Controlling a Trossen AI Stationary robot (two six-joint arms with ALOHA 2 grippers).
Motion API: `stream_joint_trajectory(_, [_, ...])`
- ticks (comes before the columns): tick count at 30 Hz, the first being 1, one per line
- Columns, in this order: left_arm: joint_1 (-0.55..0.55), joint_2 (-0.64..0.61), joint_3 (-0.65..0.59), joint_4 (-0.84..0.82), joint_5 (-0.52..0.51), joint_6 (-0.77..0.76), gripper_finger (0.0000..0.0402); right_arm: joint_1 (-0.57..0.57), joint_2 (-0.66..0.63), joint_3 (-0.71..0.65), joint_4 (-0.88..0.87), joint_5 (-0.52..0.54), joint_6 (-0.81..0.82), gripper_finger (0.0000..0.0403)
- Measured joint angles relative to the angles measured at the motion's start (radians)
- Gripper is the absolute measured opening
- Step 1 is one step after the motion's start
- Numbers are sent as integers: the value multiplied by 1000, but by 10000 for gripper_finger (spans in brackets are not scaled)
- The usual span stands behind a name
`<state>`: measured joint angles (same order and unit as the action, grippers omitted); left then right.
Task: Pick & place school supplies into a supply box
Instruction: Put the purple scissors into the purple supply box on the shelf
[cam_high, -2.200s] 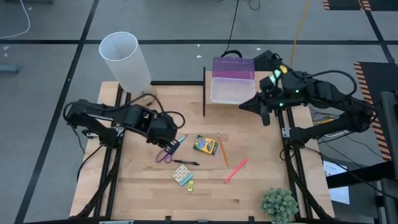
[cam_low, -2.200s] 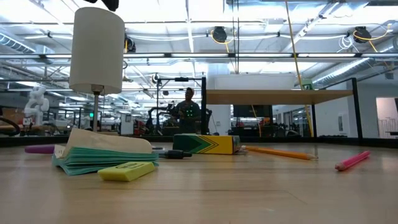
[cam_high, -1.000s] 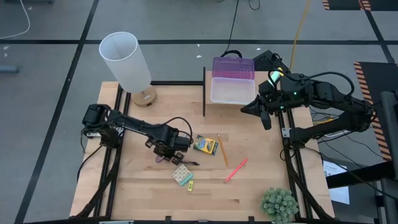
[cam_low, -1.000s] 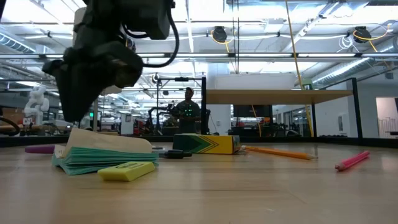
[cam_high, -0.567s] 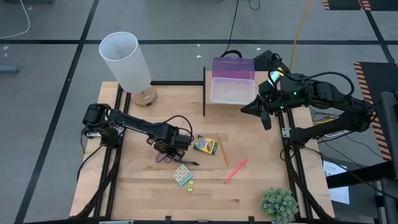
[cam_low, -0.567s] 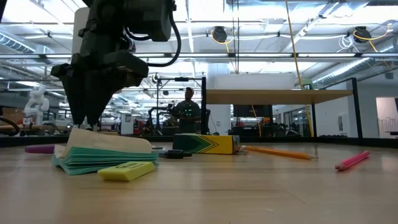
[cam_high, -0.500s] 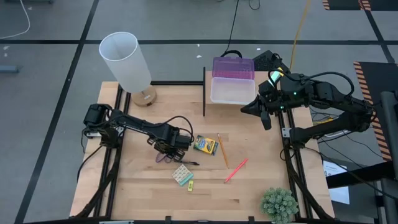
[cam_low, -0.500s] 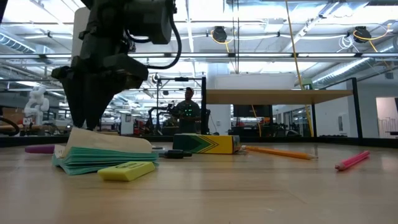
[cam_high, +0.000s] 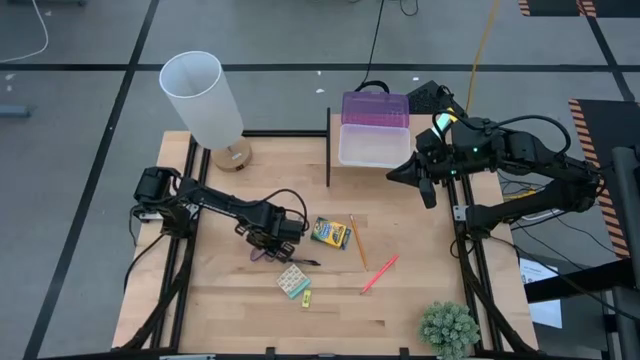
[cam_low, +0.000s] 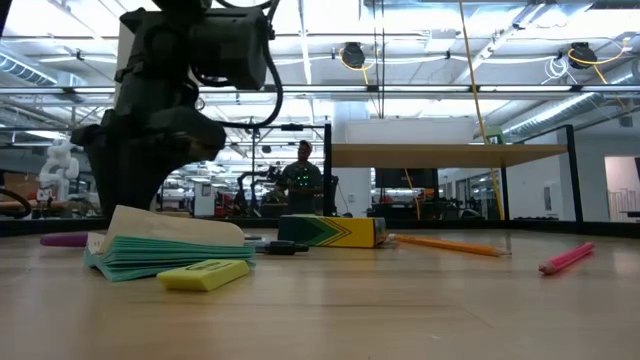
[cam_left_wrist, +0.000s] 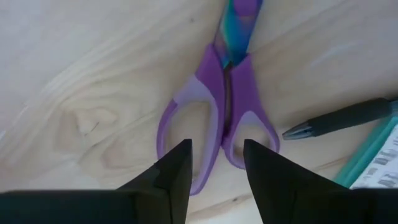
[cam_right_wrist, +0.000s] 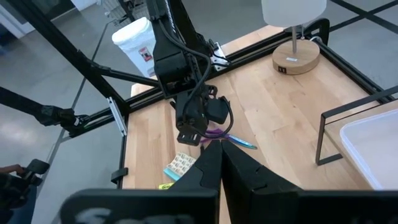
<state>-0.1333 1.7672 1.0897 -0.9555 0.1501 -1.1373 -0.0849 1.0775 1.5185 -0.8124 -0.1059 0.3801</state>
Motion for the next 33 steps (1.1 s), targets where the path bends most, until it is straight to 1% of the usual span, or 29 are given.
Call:
stream_joint_trajectory(5, [0, 0, 0, 50, -20, 15, 147, 0, 0, 0, 0, 0, -3, 0])
stream_joint_trajectory(16, [-48, 0, 0, 47, -37, -26, 147, 0, 0, 0, 0, 2, -3, 0])
stream_joint_trajectory(20, [-66, 0, 0, 39, -66, -44, 147, 0, 0, 0, 0, 6, -3, 0])
stream_joint_trajectory(27, [-51, 0, 0, 40, -106, -27, 147, 0, 0, 0, 0, 8, -30, 0])
stream_joint_trajectory(33, [-28, 0, 0, 39, -108, 4, 147, -1, 0, 0, 0, 8, -30, 0])
